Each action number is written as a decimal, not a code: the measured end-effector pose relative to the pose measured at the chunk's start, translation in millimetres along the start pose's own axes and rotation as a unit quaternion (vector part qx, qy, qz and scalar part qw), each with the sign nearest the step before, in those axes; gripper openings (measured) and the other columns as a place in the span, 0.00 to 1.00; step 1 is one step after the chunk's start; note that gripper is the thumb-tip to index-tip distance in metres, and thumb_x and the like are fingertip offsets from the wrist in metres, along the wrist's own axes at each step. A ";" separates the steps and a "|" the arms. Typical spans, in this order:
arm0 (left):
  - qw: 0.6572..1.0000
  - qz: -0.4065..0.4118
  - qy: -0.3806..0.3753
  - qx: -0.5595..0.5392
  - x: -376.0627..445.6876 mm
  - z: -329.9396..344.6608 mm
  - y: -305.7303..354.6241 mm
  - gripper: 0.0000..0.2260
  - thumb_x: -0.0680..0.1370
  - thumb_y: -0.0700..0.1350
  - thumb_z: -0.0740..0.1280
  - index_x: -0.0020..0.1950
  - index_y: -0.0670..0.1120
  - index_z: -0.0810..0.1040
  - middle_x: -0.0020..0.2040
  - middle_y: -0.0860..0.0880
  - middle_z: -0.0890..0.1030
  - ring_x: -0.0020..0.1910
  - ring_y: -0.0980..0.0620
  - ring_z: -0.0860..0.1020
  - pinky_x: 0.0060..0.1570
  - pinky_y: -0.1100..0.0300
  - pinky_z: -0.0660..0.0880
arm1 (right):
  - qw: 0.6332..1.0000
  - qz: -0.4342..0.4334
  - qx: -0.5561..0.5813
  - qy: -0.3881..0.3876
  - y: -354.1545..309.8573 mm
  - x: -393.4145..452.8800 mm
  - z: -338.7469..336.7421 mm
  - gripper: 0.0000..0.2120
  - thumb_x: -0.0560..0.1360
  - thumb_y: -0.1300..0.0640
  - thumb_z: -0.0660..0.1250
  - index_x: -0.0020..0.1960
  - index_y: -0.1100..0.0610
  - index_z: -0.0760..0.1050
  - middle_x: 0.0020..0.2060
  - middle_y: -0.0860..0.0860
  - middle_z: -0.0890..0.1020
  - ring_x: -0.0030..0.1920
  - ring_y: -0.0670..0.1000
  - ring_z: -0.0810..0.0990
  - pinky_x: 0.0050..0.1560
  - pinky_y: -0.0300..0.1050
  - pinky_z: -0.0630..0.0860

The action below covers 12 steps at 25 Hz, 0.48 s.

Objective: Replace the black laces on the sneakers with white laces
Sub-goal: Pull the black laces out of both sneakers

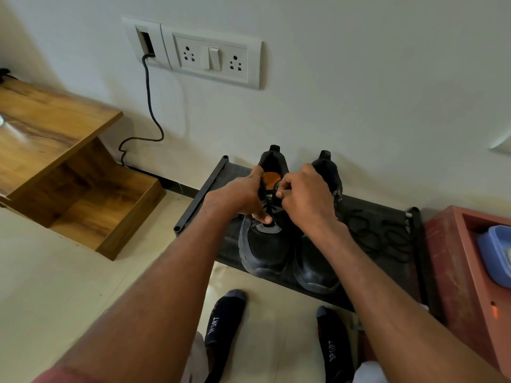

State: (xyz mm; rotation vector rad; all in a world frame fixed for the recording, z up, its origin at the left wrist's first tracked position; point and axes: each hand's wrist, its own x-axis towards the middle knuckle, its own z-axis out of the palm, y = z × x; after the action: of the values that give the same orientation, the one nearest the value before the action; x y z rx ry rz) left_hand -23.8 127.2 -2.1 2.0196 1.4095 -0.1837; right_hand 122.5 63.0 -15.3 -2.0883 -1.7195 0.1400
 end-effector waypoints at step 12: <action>1.000 -0.004 0.018 0.022 7.5 3.8 -4.3 0.45 0.62 0.55 0.86 0.68 0.60 0.58 0.60 0.47 0.78 0.57 0.39 0.78 0.58 0.36 0.77 | 0.991 0.035 0.092 -0.089 6.6 -0.9 -18.8 0.10 0.82 0.45 0.68 0.61 0.47 0.77 0.53 0.46 0.77 0.48 0.45 0.77 0.54 0.47 0.75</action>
State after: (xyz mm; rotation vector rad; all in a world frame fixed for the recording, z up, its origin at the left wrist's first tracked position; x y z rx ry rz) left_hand -23.6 131.6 -10.4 2.0639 1.4472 -0.1830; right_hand 134.7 56.4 -1.1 -2.0526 -1.6623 0.5010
